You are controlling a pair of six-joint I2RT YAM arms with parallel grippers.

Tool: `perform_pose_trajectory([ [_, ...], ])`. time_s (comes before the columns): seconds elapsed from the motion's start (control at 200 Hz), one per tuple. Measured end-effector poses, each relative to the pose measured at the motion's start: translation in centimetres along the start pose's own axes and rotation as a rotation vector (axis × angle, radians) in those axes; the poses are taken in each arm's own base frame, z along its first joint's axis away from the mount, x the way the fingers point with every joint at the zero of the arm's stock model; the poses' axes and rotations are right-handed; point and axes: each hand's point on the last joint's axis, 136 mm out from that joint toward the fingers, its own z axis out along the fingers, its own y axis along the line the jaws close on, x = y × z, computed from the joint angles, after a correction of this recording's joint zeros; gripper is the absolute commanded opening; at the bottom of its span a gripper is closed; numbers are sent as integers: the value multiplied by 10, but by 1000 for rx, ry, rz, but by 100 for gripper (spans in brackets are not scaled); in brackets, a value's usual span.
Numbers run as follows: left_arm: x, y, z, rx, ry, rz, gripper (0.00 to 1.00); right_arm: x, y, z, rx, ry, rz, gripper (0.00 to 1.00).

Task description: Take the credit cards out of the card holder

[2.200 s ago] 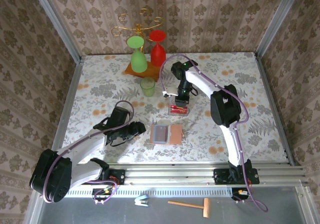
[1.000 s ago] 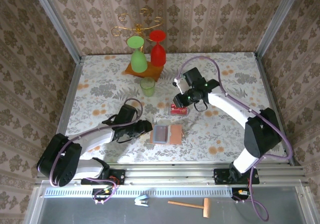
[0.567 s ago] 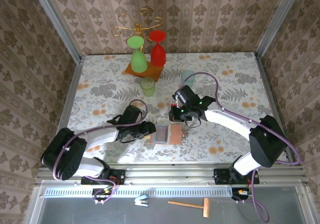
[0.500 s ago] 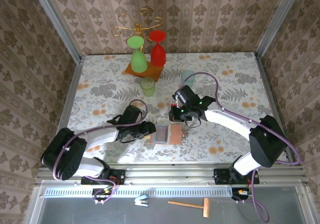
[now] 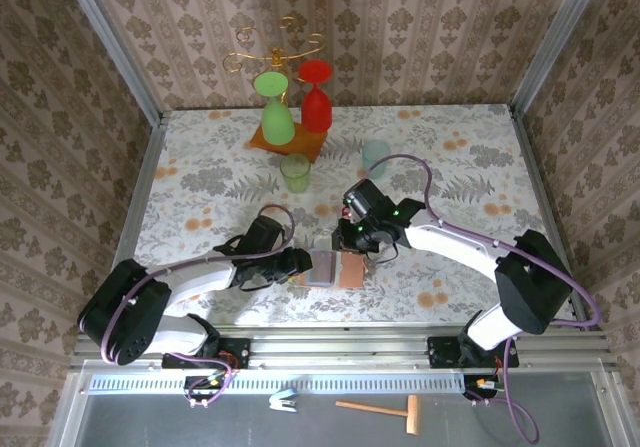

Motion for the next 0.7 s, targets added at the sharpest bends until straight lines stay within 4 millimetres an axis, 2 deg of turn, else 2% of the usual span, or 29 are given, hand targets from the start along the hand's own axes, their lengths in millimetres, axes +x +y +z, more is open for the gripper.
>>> perform_pose_trajectory([
  [0.185, -1, -2, -4, 8, -15, 1, 41, 14, 3, 14, -2, 45, 22, 15],
  [0.465, -4, -1, -7, -1, -38, -6, 17, 20, 6, 26, -14, 60, 50, 12],
  [0.7, 1, 9, 1, -31, -9, -25, 10, 21, 2, 33, -1, 70, 61, 12],
])
